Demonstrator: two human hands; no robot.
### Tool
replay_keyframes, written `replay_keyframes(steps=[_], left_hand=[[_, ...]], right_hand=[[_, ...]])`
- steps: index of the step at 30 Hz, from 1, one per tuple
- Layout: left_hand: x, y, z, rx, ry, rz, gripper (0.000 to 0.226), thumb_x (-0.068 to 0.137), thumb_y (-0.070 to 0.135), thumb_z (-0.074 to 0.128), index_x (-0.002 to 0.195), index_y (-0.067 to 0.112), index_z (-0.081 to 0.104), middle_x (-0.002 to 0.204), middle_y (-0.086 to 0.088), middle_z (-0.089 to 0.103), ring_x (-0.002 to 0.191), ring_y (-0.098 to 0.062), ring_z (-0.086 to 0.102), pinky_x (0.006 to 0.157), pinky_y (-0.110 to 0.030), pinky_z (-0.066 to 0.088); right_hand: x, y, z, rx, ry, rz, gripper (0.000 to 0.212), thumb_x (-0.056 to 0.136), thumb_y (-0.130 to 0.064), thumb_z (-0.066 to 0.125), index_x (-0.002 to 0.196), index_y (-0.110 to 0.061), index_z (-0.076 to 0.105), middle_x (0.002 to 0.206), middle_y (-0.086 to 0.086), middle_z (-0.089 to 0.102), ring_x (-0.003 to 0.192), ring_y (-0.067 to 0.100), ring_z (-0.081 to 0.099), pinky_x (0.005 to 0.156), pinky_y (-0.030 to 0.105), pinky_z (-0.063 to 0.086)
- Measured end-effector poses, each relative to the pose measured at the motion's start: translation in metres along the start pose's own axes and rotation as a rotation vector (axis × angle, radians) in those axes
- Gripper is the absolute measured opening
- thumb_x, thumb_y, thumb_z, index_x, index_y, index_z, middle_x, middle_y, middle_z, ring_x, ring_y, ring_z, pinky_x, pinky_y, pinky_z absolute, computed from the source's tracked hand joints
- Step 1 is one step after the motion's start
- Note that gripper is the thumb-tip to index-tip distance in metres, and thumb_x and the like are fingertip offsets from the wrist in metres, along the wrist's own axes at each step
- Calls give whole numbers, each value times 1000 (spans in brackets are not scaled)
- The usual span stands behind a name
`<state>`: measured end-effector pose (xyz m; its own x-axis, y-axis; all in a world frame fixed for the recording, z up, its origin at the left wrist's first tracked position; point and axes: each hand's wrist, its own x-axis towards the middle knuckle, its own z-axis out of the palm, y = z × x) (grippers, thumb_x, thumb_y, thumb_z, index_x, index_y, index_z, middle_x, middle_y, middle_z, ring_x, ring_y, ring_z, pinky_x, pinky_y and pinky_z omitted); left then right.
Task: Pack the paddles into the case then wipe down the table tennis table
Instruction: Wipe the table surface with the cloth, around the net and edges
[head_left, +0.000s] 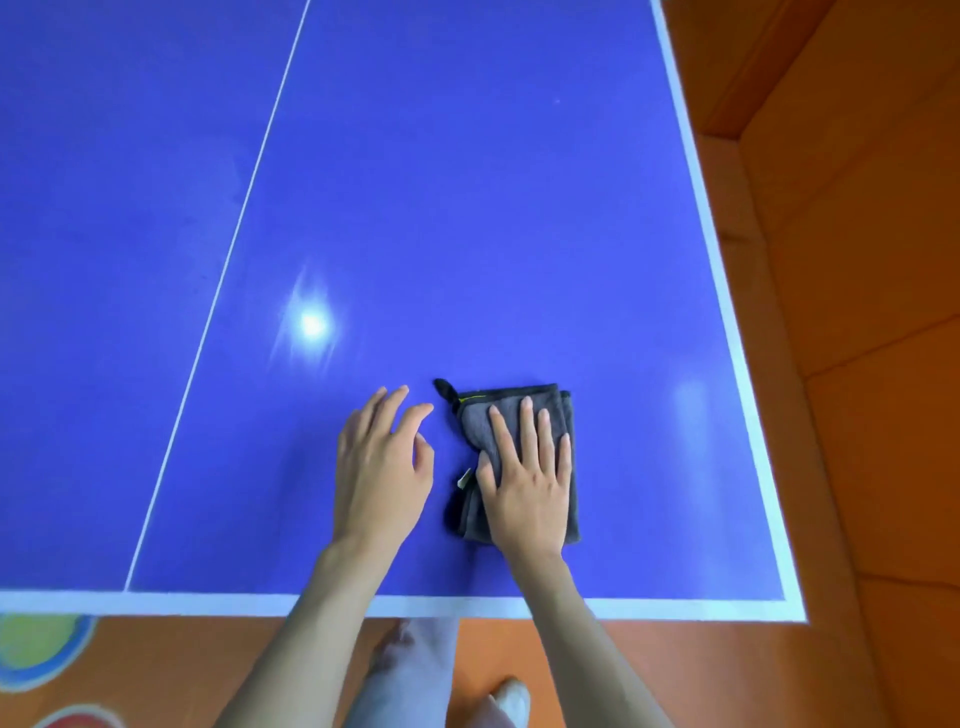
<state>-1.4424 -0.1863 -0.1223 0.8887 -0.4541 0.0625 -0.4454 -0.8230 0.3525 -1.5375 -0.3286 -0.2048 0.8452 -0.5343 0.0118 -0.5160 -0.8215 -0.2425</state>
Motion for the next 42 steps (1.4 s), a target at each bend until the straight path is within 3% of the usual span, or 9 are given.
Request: replay_keyframes(steps=[6,11,18,31,42], left_hand=[[-32,20,-4,2,-34,-9,36,95,10,63,130,18,68,149,-6,56,142,-32,45,111,-50,42],[-21,27,-3,-7,-33,1,37,93,7,65,129,18,68,147,-6,57,141,-31,46,112,-50,42],[46,29,10,-24,-30,-7,38,93,8,64,130,17,67,148,-5,56,142,-29,46,111,-51,43],[207,12,50,-79,-25,-35,41,89,4,66,128,18,68,141,-1,61,137,-26,52,107,-49,48],[236,2,73,-106,-6,40,43,90,3,62,130,18,66,149,-1,54,141,-23,50,115,-50,41]], right_hand=[[-103,19,-9,12,-7,42,62,103,-48,45,163,-37,33,172,4,24,158,25,28,126,52,26],[-84,20,-11,11,4,59,67,97,-51,52,161,-41,35,172,3,25,157,26,30,126,53,25],[50,22,-5,10,46,75,63,99,-55,47,160,-41,38,173,2,24,159,25,25,129,52,17],[378,29,-3,-20,20,140,64,101,-61,30,163,-47,23,176,-3,12,162,19,9,131,47,2],[530,42,-20,-15,-77,64,66,101,-69,29,163,-49,19,176,-5,4,162,17,2,130,46,-4]])
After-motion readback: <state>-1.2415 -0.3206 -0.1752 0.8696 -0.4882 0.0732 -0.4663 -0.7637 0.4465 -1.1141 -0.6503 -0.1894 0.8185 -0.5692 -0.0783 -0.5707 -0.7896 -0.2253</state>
